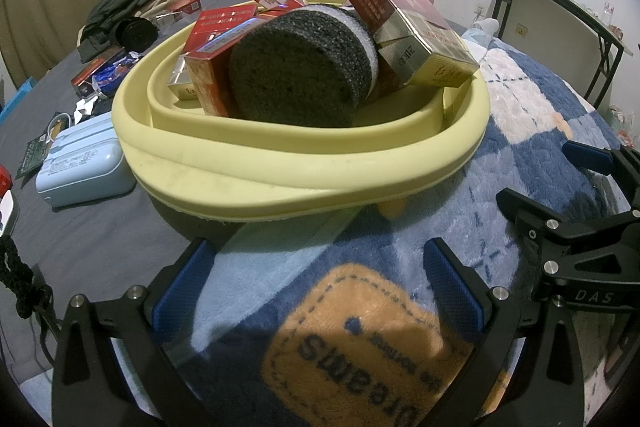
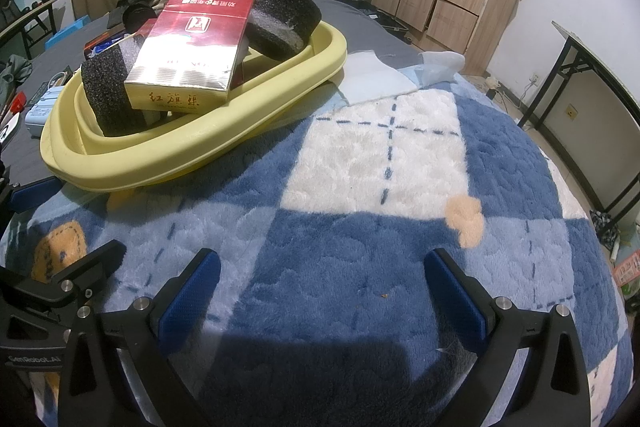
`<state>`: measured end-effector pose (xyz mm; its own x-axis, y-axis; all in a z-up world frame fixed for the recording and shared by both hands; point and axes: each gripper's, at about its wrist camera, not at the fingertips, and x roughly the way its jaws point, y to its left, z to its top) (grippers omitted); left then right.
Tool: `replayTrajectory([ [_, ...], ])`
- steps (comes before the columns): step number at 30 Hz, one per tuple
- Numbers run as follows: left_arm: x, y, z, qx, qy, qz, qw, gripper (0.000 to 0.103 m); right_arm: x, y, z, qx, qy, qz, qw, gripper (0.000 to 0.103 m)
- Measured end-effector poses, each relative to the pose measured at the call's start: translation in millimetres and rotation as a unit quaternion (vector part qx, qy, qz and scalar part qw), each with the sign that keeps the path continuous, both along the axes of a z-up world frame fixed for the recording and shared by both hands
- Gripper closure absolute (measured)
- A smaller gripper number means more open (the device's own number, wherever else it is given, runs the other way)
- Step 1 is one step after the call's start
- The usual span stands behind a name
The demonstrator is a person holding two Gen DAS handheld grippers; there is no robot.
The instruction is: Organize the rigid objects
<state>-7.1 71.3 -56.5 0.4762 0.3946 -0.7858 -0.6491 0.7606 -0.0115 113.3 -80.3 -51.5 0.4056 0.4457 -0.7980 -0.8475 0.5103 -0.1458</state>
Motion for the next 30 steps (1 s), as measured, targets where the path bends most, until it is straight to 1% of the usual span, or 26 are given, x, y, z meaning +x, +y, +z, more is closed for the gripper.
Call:
replayTrajectory([
  [30,-0.5,-3.5,0.5,0.004,0.003,0.0,1.0,0.0,-0.2,0.1,-0.1,0.0,0.0,0.0,1.0,0.0],
])
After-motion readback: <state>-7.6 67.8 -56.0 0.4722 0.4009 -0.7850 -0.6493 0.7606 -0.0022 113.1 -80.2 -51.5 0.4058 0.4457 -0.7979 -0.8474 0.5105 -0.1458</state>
